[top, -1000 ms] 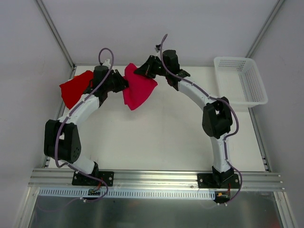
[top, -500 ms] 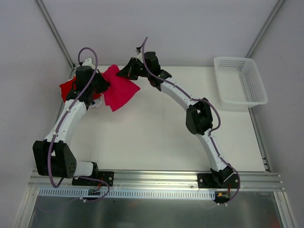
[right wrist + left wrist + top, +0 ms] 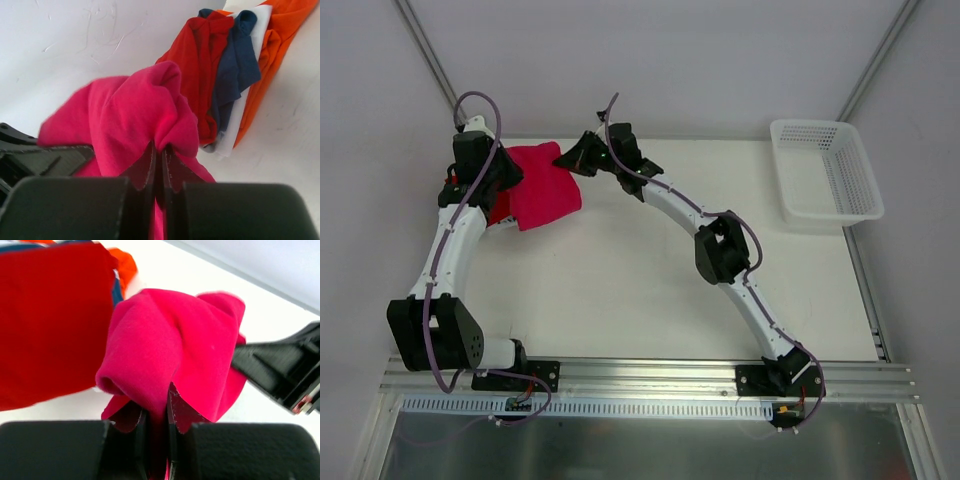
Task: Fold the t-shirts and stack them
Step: Put the neatly folded tshirt into the corner of the board with both arms
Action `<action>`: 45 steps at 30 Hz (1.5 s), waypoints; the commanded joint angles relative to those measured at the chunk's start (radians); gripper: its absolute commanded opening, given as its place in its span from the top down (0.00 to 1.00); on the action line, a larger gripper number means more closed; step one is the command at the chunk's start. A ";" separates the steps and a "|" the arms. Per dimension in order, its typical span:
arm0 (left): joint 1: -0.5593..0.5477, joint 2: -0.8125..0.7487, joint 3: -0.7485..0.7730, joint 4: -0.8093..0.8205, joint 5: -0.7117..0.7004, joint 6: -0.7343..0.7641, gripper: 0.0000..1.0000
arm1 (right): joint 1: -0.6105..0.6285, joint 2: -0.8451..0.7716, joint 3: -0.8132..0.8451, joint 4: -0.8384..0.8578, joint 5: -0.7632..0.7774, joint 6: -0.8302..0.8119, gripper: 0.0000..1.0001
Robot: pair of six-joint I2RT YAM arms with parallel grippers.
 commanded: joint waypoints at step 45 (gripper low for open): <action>0.286 0.438 0.449 -0.002 -0.092 0.188 1.00 | 0.207 0.169 0.031 0.546 0.584 -0.005 0.85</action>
